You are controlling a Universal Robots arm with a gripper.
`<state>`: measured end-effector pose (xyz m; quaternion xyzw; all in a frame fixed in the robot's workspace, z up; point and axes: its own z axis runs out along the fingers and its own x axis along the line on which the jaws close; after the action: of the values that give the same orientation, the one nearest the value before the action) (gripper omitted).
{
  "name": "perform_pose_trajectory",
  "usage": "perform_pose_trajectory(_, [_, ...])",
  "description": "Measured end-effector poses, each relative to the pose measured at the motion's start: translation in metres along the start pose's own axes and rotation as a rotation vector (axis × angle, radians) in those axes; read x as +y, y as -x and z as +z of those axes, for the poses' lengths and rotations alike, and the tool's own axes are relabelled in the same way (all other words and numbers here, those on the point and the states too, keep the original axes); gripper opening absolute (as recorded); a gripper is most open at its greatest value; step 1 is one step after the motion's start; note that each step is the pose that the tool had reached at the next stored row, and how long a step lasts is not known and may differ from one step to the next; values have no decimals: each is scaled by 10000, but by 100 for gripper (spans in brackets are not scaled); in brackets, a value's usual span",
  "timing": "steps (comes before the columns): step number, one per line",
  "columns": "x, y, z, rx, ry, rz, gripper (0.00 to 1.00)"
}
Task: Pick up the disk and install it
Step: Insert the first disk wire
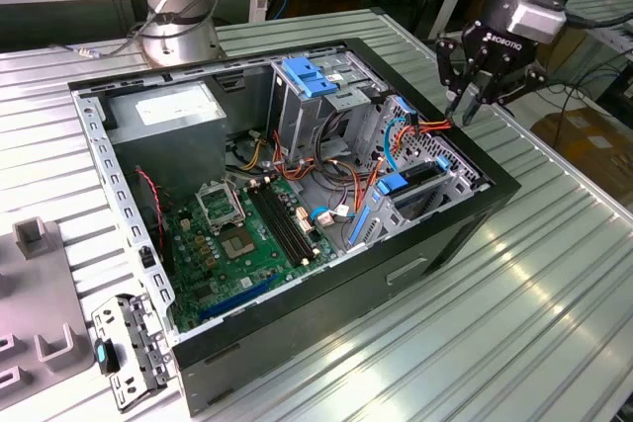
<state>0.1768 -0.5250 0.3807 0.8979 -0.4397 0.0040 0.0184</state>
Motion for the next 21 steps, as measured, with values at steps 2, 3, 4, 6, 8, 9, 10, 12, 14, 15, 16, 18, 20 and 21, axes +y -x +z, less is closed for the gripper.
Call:
perform_pose_trajectory(2, [0, 1, 26, 8, -32, -817, 31])
perform_pose_trajectory(3, [-2, 2, 44, 15, -38, -1088, 31])
perform_pose_trajectory(4, [-3, 3, 54, 19, -41, -1207, 31])
perform_pose_trajectory(6, [-6, 6, 69, 26, -46, -1454, 31])
perform_pose_trajectory(8, [-10, 10, 83, 34, -52, -1732, 31])
perform_pose_trajectory(9, [-11, 11, 90, 39, -54, -1851, 31])
perform_pose_trajectory(10, [-13, 12, 98, 43, -56, -1973, 31])
perform_pose_trajectory(12, [-20, 14, 123, 48, -63, -2193, 31])
perform_pose_trajectory(14, [-37, 17, 154, 52, -66, -2346, 31])
perform_pose_trajectory(15, [-37, 16, 158, 52, -67, -2363, 31])
perform_pose_trajectory(16, [-37, 17, 158, 53, -66, -2364, 31])
perform_pose_trajectory(18, [-37, 17, 115, 59, -61, -2364, 23])
perform_pose_trajectory(20, [-39, 15, 82, 70, -49, -2365, 16])
perform_pose_trajectory(21, [-39, 15, 81, 73, -46, -2364, 16])
